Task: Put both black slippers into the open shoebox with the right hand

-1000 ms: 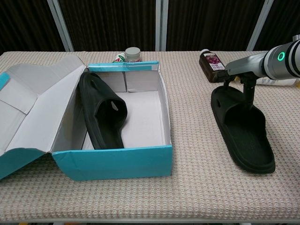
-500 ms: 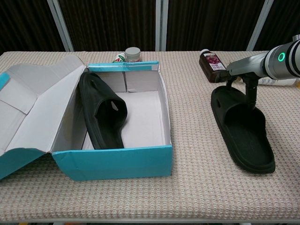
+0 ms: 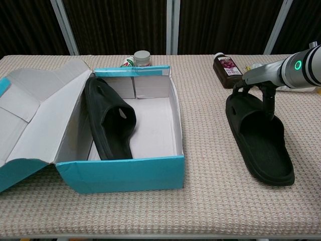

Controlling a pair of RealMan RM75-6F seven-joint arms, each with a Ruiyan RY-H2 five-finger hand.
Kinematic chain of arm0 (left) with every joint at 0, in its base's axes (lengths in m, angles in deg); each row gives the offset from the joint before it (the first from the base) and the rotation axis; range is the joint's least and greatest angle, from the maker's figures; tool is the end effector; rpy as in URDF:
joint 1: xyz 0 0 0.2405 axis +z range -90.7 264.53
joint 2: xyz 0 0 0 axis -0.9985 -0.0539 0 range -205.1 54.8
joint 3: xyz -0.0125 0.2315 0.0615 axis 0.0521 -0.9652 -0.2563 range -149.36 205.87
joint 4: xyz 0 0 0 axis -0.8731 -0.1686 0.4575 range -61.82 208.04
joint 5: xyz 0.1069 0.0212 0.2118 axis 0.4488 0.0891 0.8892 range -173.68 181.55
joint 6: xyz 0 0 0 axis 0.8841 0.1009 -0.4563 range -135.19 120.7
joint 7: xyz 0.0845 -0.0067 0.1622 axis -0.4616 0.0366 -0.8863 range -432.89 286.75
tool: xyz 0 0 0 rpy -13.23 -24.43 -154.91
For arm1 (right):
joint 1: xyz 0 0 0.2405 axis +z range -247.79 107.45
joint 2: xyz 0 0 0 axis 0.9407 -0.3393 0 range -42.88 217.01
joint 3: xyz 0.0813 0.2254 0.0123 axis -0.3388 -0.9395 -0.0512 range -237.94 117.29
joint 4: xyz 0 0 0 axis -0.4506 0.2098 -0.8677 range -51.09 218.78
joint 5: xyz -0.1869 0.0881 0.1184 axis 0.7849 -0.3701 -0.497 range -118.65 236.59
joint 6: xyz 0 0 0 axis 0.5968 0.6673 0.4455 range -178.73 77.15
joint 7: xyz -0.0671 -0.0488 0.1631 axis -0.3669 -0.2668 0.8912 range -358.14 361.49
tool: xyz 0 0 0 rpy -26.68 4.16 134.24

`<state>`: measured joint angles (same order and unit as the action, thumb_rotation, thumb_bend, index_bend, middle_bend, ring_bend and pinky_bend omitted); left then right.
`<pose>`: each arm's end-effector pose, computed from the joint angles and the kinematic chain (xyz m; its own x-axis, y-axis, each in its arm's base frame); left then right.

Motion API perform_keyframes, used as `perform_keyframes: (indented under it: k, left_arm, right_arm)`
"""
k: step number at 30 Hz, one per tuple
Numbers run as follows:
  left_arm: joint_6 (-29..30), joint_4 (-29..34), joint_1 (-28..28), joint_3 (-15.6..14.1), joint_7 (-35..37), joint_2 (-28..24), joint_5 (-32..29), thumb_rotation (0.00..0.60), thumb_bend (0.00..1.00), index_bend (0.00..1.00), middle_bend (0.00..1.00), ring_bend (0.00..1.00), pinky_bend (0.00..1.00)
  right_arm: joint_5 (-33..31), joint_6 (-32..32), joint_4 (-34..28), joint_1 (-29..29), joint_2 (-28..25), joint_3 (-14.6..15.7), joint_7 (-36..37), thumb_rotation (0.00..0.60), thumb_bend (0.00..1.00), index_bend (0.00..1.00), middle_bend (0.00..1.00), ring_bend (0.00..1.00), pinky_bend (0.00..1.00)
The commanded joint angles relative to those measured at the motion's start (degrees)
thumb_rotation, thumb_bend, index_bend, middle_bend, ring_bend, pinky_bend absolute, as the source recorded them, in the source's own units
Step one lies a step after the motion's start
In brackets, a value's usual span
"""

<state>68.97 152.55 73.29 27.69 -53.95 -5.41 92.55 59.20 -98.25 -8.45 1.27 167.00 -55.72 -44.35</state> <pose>-0.3219 0.2581 0.0822 0.2318 0.1769 0.9565 0.9689 -0.1297 -0.2108 -0.1606 -0.3876 -0.0568 0.5908 -0.6241 0.5113 -0.7439 -0.1760 0.6447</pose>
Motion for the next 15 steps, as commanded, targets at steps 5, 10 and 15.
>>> perform_keyframes:
  k: [5, 10, 15]
  left_arm:
    - [0.2, -0.2, 0.1, 0.0, 0.1, 0.1, 0.0, 0.600, 0.00, 0.21, 0.21, 0.09, 0.18]
    - [0.0, -0.3, 0.1, 0.0, 0.4, 0.0, -0.1, 0.600, 0.00, 0.21, 0.21, 0.09, 0.18]
    - [0.0, -0.3, 0.1, -0.1, 0.3, 0.1, 0.1, 0.600, 0.00, 0.21, 0.21, 0.09, 0.18]
  right_arm:
    - [-0.6, 0.1, 0.7, 0.0, 0.7, 0.2, -0.4, 0.600, 0.03, 0.18, 0.17, 0.01, 0.12]
    - [-0.6, -0.3, 0.9, 0.1, 0.9, 0.0, -0.7, 0.600, 0.03, 0.18, 0.20, 0.03, 0.12]
    - [1.1, -1.7, 0.9, -0.5, 1.2, -0.6, 0.0, 0.600, 0.04, 0.23, 0.27, 0.09, 0.12]
